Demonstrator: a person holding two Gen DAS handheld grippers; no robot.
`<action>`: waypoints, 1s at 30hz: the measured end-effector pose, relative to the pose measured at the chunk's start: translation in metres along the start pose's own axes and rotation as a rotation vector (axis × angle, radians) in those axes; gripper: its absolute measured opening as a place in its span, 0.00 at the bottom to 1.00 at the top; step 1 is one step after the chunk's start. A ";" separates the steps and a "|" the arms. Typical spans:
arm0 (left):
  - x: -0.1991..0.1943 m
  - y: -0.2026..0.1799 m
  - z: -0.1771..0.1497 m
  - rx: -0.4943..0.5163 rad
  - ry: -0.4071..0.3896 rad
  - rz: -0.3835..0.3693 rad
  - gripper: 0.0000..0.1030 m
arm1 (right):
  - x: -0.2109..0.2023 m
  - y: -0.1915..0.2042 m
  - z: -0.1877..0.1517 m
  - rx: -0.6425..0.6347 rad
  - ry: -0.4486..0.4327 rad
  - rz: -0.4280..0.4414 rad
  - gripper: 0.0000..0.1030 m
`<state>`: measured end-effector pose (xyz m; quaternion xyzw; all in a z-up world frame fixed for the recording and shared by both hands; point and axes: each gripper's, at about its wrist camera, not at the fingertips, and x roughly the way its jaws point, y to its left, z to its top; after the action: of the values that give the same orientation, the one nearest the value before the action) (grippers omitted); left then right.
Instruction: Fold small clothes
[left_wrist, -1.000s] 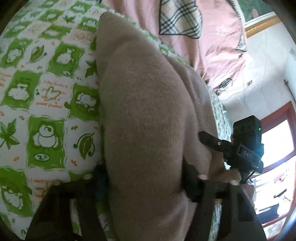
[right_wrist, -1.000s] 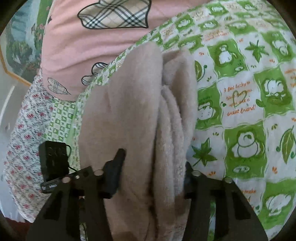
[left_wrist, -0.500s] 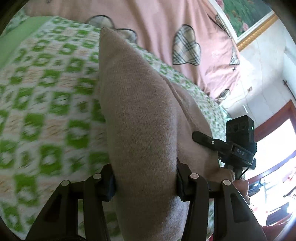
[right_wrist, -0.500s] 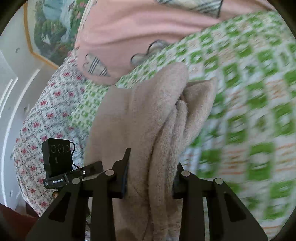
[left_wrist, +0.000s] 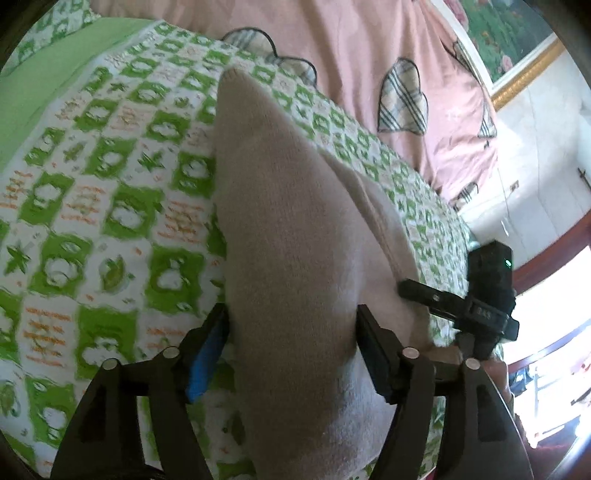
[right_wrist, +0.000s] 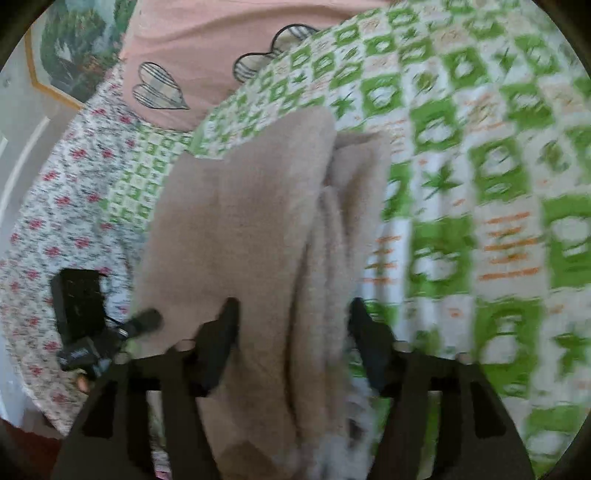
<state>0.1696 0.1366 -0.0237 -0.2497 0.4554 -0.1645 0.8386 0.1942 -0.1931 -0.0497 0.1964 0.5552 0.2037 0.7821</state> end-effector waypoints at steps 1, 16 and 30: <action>-0.004 0.002 0.003 -0.005 -0.010 0.001 0.69 | -0.006 0.001 0.002 -0.006 -0.023 -0.013 0.66; 0.016 -0.006 0.059 -0.008 -0.089 0.200 0.66 | -0.023 0.021 0.053 -0.042 -0.216 0.072 0.08; 0.019 -0.030 0.043 0.138 -0.056 0.317 0.64 | -0.006 -0.022 0.032 0.097 -0.131 -0.046 0.14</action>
<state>0.2148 0.1143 0.0003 -0.1211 0.4532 -0.0542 0.8815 0.2244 -0.2176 -0.0469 0.2343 0.5164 0.1454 0.8107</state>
